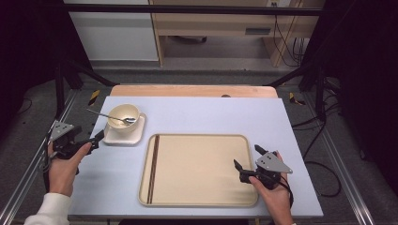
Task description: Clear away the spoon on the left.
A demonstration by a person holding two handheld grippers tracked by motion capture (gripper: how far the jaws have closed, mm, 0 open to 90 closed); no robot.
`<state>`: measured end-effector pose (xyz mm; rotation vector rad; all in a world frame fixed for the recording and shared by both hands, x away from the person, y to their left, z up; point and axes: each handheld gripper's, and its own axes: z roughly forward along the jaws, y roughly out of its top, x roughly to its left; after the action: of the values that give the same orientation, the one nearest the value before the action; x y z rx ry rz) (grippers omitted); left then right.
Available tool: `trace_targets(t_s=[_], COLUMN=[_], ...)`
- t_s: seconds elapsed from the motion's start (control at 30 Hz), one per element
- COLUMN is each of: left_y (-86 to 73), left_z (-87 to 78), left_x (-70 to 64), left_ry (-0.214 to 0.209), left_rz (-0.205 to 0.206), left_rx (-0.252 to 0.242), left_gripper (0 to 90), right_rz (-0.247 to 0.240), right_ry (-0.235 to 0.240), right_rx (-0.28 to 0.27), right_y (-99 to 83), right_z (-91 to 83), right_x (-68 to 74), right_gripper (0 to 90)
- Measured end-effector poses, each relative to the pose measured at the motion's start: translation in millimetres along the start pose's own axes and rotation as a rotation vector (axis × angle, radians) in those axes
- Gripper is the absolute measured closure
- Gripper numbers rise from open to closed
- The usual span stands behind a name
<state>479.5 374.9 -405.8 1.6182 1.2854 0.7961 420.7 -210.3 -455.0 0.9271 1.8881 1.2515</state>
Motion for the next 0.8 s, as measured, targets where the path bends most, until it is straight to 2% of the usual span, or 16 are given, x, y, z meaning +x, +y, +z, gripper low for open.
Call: trace_targets(t_s=[0.07,0.13,0.17,0.23,0.33,0.37,0.43,0.47,0.5,0.57,0.67,0.73,0.8], left_y=[0.5,4.1,4.1,7.7,8.6,8.6,8.2,8.2,8.0,7.9,5.7,4.2,3.5], left_z=[4.0,14.9,14.9,25.8,41.2,41.2,57.1,57.1,63.3,69.7,77.7,82.3,87.0], left_x=[5.1,11.2,11.2,14.6,19.5,19.5,24.2,24.2,27.8,32.1,36.6,37.2,35.1], left_ry=[-0.006,0.007,0.007,0.019,0.048,0.048,0.08,0.08,0.093,0.095,0.084,0.075,0.071], left_rz=[-0.023,-0.011,-0.011,-0.027,-0.03,-0.03,-0.046,-0.046,-0.077,-0.107,-0.164,-0.181,-0.18], left_rx=[0.003,0.006,0.006,-0.014,0.002,0.002,0.005,0.005,-0.003,-0.006,-0.034,-0.035,-0.04], left_gripper=[12.3,14.3,15.1,15.5,17.7,18.7,20.8,22.0,22.5,23.9,30.0,33.1,35.6], right_rz=[-0.001,-0.002,-0.002,0.004,0.003,0.003,0.001,0.001,0.002,0.001,0.0,-0.005,-0.01], right_ry=[-0.006,-0.008,-0.008,-0.018,-0.02,-0.02,-0.024,-0.026,-0.029,-0.027,-0.022,-0.019,-0.017], right_rx=[0.0,0.006,0.006,-0.001,0.017,0.017,0.023,0.022,0.023,0.027,0.038,0.044,0.048], right_y=[0.0,-0.3,-0.3,0.3,-0.8,-0.8,-0.2,0.0,0.0,-0.4,-0.9,-1.0,-0.9], right_z=[-0.1,0.7,0.7,0.2,2.3,2.3,1.9,1.9,2.0,2.4,3.9,4.5,4.5], right_x=[-0.5,-0.7,-0.7,-0.3,0.8,0.8,2.2,2.0,1.8,1.7,2.5,3.7,4.5], right_gripper=[11.3,11.5,11.5,12.3,12.8,12.8,13.5,13.6,13.8,13.9,14.3,14.6,14.9])
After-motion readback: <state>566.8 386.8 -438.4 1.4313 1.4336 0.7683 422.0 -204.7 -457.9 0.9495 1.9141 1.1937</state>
